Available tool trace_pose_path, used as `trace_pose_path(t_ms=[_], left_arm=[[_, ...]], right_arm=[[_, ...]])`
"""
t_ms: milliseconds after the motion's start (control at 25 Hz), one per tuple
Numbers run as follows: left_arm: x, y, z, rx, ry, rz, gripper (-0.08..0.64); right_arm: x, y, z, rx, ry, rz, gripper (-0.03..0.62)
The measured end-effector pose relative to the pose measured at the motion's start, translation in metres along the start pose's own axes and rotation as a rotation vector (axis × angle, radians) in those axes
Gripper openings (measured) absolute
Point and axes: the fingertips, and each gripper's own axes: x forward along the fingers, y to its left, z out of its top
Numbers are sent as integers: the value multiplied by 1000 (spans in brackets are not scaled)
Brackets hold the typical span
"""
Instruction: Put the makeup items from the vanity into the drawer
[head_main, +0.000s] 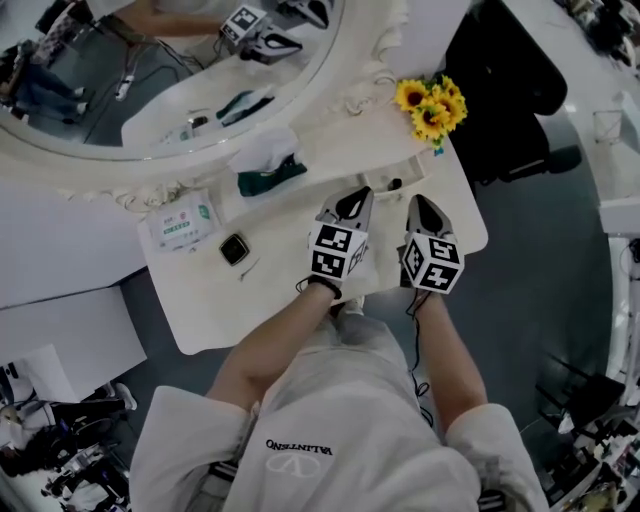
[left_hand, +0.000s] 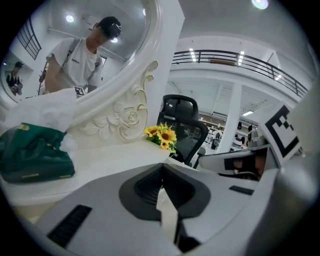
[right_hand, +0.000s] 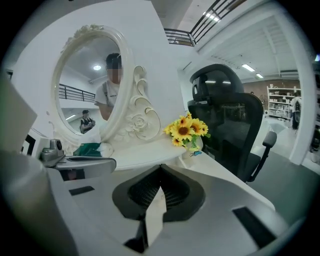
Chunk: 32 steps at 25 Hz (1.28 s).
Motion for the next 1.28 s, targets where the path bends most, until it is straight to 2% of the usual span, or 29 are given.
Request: trace_pose_path(t_ms=[240,440,600,760,960,1120,1280], left_arm=[[-46,2,12,-5,-55,22,3],[-89,14,25,80,-117,62,3],[-134,18,40,96,-204,63,3],[-178,23,56,112,-278,76,3],[-224,44,58,114,-309,170,2],[-247,52,55,115,-326,223,2],[-253,50,55,117,-339,227,3]], right_arm=[[-38,11,5,-34,-65,51,9],[-79,17,23,-51,-140,102,9],[-114,20,35,-89,-191,121,9],[-144,15,49,-103,-253,115,9],[-168,8,63,-123,-309,105,9],[-179,0,71,-130,-342,93,9],[-180,-3,71,-132,-347,90,9]])
